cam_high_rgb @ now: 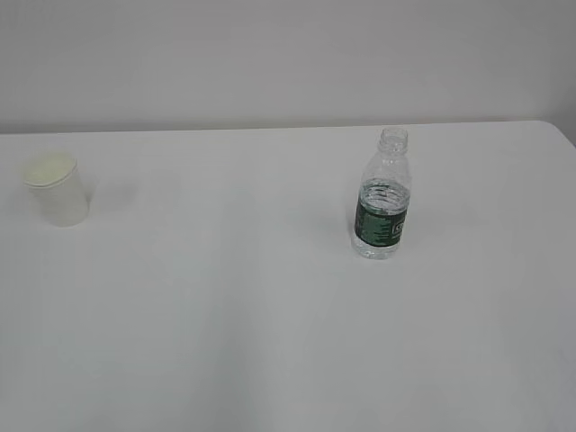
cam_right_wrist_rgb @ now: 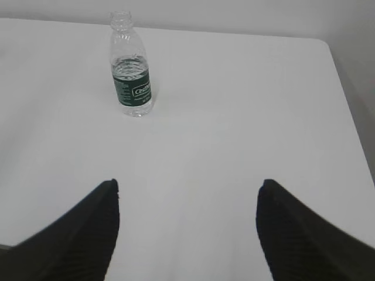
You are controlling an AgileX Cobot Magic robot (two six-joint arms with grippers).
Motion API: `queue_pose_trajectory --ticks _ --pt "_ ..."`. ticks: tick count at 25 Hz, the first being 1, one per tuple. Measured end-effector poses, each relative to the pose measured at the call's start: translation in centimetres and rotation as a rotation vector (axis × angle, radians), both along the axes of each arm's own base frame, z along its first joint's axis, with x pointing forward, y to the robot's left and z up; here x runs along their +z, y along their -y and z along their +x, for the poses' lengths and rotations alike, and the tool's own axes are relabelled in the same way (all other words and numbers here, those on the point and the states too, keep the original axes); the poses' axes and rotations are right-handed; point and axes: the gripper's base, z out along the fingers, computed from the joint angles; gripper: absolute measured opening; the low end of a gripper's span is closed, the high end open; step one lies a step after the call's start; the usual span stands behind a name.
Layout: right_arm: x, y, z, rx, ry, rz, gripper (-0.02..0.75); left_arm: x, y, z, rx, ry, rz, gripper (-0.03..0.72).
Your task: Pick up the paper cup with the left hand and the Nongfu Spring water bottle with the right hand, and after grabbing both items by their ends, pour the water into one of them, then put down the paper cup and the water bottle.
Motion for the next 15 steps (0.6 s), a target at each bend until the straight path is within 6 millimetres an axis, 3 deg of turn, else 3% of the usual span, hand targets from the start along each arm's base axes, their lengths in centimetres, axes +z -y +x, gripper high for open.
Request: queue_pose_trajectory --ticks 8,15 --pt "0.4 0.0 0.2 0.003 0.037 0.001 0.554 0.5 0.0 1.0 -0.002 0.011 -0.009 0.566" --pt "1.1 -0.4 1.7 0.011 0.052 -0.002 0.554 1.2 -0.1 2.7 0.006 0.028 -0.015 0.566"
